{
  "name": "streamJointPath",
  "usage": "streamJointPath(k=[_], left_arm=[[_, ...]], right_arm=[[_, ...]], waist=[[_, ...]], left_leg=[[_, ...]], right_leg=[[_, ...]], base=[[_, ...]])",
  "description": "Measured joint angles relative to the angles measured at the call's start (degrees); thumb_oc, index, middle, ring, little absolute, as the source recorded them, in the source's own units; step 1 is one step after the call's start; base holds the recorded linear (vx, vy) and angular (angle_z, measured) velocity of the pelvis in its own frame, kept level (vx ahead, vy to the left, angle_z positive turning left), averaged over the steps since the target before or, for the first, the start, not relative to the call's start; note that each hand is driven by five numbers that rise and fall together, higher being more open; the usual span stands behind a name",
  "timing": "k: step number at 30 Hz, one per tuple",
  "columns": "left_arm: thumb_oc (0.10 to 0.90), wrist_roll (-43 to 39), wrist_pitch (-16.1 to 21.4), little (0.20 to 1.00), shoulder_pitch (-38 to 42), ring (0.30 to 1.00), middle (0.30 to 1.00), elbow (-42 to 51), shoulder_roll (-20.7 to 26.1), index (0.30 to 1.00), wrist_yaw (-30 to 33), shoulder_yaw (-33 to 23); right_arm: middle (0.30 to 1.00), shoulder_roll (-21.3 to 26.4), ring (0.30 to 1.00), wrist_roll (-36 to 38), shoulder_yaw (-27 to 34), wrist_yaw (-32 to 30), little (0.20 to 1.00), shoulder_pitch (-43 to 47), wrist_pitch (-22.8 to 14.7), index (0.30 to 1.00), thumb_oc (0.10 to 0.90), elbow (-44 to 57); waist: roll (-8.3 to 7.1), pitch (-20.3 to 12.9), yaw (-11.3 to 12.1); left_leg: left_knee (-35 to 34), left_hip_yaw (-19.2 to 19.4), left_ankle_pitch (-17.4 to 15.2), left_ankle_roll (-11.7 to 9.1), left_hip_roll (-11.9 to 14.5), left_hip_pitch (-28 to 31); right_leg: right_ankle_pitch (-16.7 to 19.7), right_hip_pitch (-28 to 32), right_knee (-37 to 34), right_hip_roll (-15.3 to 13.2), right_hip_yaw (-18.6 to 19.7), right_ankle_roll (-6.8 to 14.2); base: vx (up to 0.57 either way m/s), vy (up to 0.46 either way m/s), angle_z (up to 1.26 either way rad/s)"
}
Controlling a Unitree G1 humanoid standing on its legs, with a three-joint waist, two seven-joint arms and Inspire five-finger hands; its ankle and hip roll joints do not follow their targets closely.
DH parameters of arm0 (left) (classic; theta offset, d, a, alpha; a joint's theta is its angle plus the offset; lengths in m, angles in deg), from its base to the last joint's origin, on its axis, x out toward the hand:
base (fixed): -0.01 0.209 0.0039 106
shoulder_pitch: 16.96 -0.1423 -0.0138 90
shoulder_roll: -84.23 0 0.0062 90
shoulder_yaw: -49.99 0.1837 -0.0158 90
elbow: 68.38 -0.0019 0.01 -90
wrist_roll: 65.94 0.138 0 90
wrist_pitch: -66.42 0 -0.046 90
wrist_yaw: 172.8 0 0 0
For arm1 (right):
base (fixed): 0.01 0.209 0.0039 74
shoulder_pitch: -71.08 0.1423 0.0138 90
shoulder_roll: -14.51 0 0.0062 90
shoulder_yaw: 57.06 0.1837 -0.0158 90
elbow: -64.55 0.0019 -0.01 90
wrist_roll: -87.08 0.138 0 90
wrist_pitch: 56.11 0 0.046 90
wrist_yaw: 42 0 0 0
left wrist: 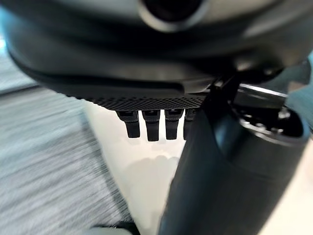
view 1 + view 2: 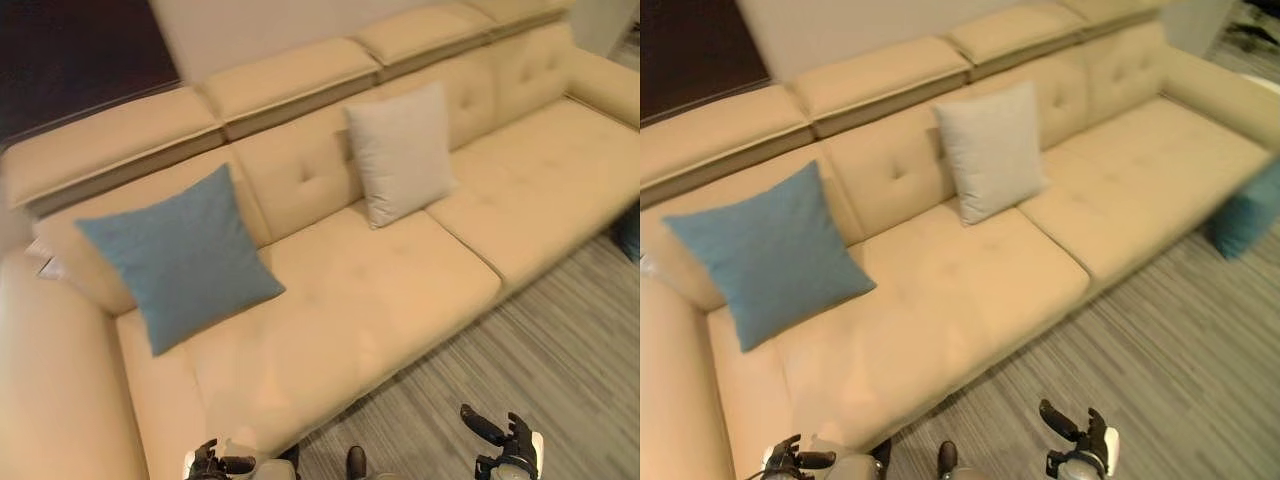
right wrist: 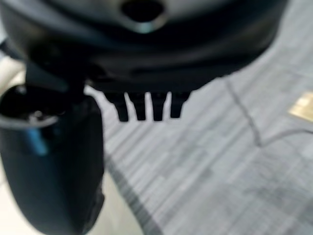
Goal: Pick up all the scattered cushions and arrange them neatly on the sofa.
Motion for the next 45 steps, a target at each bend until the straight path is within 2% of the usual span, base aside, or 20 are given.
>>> streamJointPath(k=[2,4,8,10,13,14,17,22,23,24,25,27,30,34,35,37,39,40,42,45], left_arm=[[0.800,0.1,-0.1,0.900,0.7,0.900,0.900,-0.3,-0.1,0.900,0.0,0.8],[0.800,0.5,-0.2,0.900,1.0,0.900,0.900,-1.1,-1.1,0.900,-0.1,3.0],[0.800,2.4,-0.1,0.900,2.1,0.900,0.900,-1.0,-1.8,0.900,-1.0,5.7],[0.800,2.3,-0.2,0.900,1.8,0.900,0.900,-0.9,-1.5,0.900,-1.2,5.9],[0.800,3.3,-0.3,0.900,1.9,0.900,0.900,-1.2,0.5,0.900,-1.2,5.6],[0.800,4.7,-0.3,0.900,1.8,0.900,0.900,-1.3,0.7,0.900,-1.2,5.6],[0.800,7.0,-0.4,0.900,0.8,0.900,0.900,-1.7,1.4,0.900,-1.0,4.6],[0.800,7.2,-1.6,0.900,-1.4,0.900,0.900,-2.9,2.5,0.900,-0.6,3.4],[0.800,7.4,-1.5,0.900,-1.6,0.900,0.900,-2.7,3.5,0.900,-0.6,3.5],[0.800,7.3,-1.6,0.900,-1.4,0.900,0.900,-2.8,3.8,0.900,-0.6,3.6],[0.800,7.3,-1.6,0.900,-1.2,0.900,0.900,-2.6,2.1,0.900,-0.7,4.3],[0.800,7.3,-1.5,0.900,-1.9,0.900,0.900,-1.0,0.7,0.900,-0.7,4.5],[0.800,7.3,-1.3,0.900,-3.0,0.900,0.900,0.2,0.8,0.900,0.5,4.3],[0.800,6.5,0.0,0.900,-2.3,0.900,0.900,4.6,1.8,0.900,-0.2,4.5],[0.800,5.9,0.0,0.900,-2.0,0.900,0.900,4.6,1.3,0.900,-0.7,4.6],[0.800,5.5,0.1,0.900,-1.7,0.900,0.900,4.4,0.5,0.900,-1.6,4.6],[0.800,5.5,0.2,0.900,-1.4,0.900,0.900,3.7,0.0,0.900,-1.7,5.1],[0.800,5.6,0.2,0.900,-1.3,0.900,0.900,2.9,0.1,0.900,-1.8,5.8],[0.800,5.7,0.1,0.900,-1.3,0.900,0.900,2.4,0.1,0.900,-2.7,6.2],[0.800,5.7,0.1,0.900,-2.1,0.900,0.900,1.4,-0.2,0.900,-3.5,6.3]], right_arm=[[0.900,-0.1,0.900,-0.2,-0.4,0.1,0.900,-0.4,0.0,0.900,0.800,0.0],[0.900,0.2,0.900,-0.4,0.5,0.2,0.900,-1.3,0.0,0.900,0.800,0.0],[0.900,-0.3,0.900,-0.4,0.7,0.8,0.900,-2.5,0.2,0.900,0.800,-0.2],[0.900,-0.9,0.900,-0.8,0.6,1.1,0.900,-1.8,0.2,0.900,0.800,0.0],[0.900,-3.0,0.900,-1.9,-0.5,1.3,0.900,2.5,0.2,0.900,0.800,0.0],[0.900,-3.0,0.900,-2.3,-1.3,1.3,0.900,2.7,0.2,0.900,0.800,0.6],[0.900,-3.1,0.900,-4.2,-1.7,1.7,0.900,2.2,0.4,0.900,0.800,2.2],[0.900,-2.9,0.900,-7.9,-1.7,2.3,0.900,2.9,0.9,0.900,0.800,3.0],[0.900,-3.3,0.900,-8.4,-1.9,2.5,0.900,2.5,0.9,0.900,0.800,3.4],[0.900,-3.2,0.900,-8.5,-2.2,2.6,0.900,2.0,1.0,0.900,0.800,3.4],[0.900,-1.4,0.900,-8.7,-2.4,2.8,0.900,1.8,1.5,0.900,0.800,3.8],[0.900,0.5,0.900,-8.9,-2.8,2.9,0.900,1.1,1.9,0.900,0.800,4.3],[0.900,2.4,0.900,-9.2,-3.3,3.2,0.900,0.7,2.0,0.900,0.800,4.9],[0.900,2.6,0.900,-9.8,-5.5,3.6,0.900,-1.9,2.2,0.900,0.800,6.7],[0.900,2.6,0.900,-9.8,-5.6,3.6,0.900,-2.2,2.3,0.900,0.800,6.7],[0.900,3.0,0.900,-9.8,-5.6,3.6,0.900,-2.7,2.3,0.900,0.800,6.6],[0.900,3.1,0.900,-9.8,-5.3,3.7,0.900,-3.1,2.3,0.900,0.800,6.4],[0.900,2.9,0.900,-9.7,-5.4,3.8,0.900,-3.5,2.3,0.900,0.800,6.4],[0.900,2.3,0.900,-9.7,-5.5,3.8,0.900,-4.3,2.3,0.900,0.800,6.0],[0.900,1.8,0.900,-9.7,-5.5,3.8,0.900,-4.4,2.3,0.900,0.800,5.7]], waist=[[0.30,-0.1,-1.1],[1.66,-0.9,-2.4],[-0.06,-1.8,-3.8],[-0.46,-1.9,-3.6],[-0.55,-1.1,-1.9],[0.44,-0.5,-0.8],[1.38,0.2,1.7],[0.47,-0.3,5.1],[-1.16,-1.3,5.9],[-1.11,-1.7,6.0],[1.28,-1.8,6.0],[1.72,-2.8,6.1],[3.66,-4.7,4.6],[2.18,-3.8,3.5],[1.65,-3.4,3.5],[1.67,-3.2,3.4],[1.59,-3.0,3.5],[1.68,-2.9,3.4],[2.05,-2.7,3.4],[3.59,-2.3,3.7]], left_leg=[[-1.1,-1.5,-1.3,0.7,-0.2,1.1],[-5.1,-1.7,-3.9,4.3,-0.4,3.6],[-8.1,0.2,-1.8,6.2,-3.2,4.0],[-8.2,3.2,-1.1,7.1,-3.6,3.3],[-8.0,11.2,-1.2,8.1,-2.1,3.1],[-7.6,13.6,-1.7,9.0,-0.8,3.4],[-8.1,18.3,-1.8,8.5,1.8,5.0],[-4.6,23.3,-2.4,5.5,6.0,5.2],[-1.9,22.9,-3.9,3.2,6.5,3.9],[-0.9,22.1,-3.6,2.5,7.5,3.4],[0.2,20.0,-2.3,2.0,10.8,2.5],[0.9,16.9,-0.6,3.1,11.4,2.0],[0.9,15.0,4.7,0.6,15.8,1.4],[-1.2,12.6,15.4,0.1,20.9,0.6],[-1.2,11.3,14.9,-0.4,20.5,0.4],[-0.8,7.8,10.9,-2.2,15.5,0.6],[0.1,5.5,3.7,-0.7,7.8,0.2],[-0.9,6.3,1.9,1.6,3.8,0.3],[-1.4,6.8,0.1,4.2,-0.8,-0.8],[-6.4,2.4,0.4,4.1,-3.5,0.8]], right_leg=[[0.2,0.3,-0.9,-0.5,1.4,1.6],[0.1,0.4,-1.5,-0.2,2.5,3.1],[-0.9,-2.4,1.2,-3.9,2.7,6.7],[1.8,-5.0,1.8,-4.4,2.0,8.3],[1.2,-7.1,1.8,-7.8,-9.0,8.8],[0.0,-7.9,5.8,-10.4,-15.4,9.0],[-1.8,-5.9,10.1,-14.1,-16.4,10.9],[-5.5,0.8,13.2,-22.1,-17.9,13.7],[-0.5,2.5,8.8,-22.7,-16.8,14.3],[-3.4,3.9,6.9,-21.5,-16.8,15.1],[-3.3,3.4,6.9,-18.0,-16.5,14.0],[-3.9,2.3,6.5,-15.7,-13.9,12.5],[-5.6,0.4,8.8,-11.1,-13.0,9.7],[-6.0,-0.5,7.9,-5.3,-12.5,4.1],[-6.2,-0.3,7.5,-5.0,-12.2,3.6],[-4.7,-0.3,5.5,-4.4,-10.5,1.9],[-2.6,0.0,2.3,-4.8,-8.3,1.3],[-1.0,1.2,-0.6,-4.9,-8.5,1.4],[0.3,2.0,-2.9,-4.4,-8.6,1.6],[0.0,1.4,-2.1,-2.4,-7.4,2.3]], base=[[-0.05,0.157,-0.58],[-0.12,0.166,-0.24],[-0.21,0.103,-0.19],[-0.24,0.037,-0.79],[-0.25,-0.021,-1.22],[-0.11,-0.048,-0.93],[-0.21,-0.157,-0.90],[-0.18,-0.250,-0.71],[-0.23,-0.334,-0.50],[-0.23,-0.336,-0.46],[-0.17,-0.361,-0.33],[-0.14,-0.363,-0.56],[-0.16,-0.412,-0.39],[-0.18,-0.293,-0.20],[-0.08,-0.166,-0.35],[-0.06,-0.265,-0.40],[0.01,-0.131,-0.43],[0.03,-0.096,-0.36],[0.05,-0.068,-0.19],[0.07,-0.018,-0.34]])
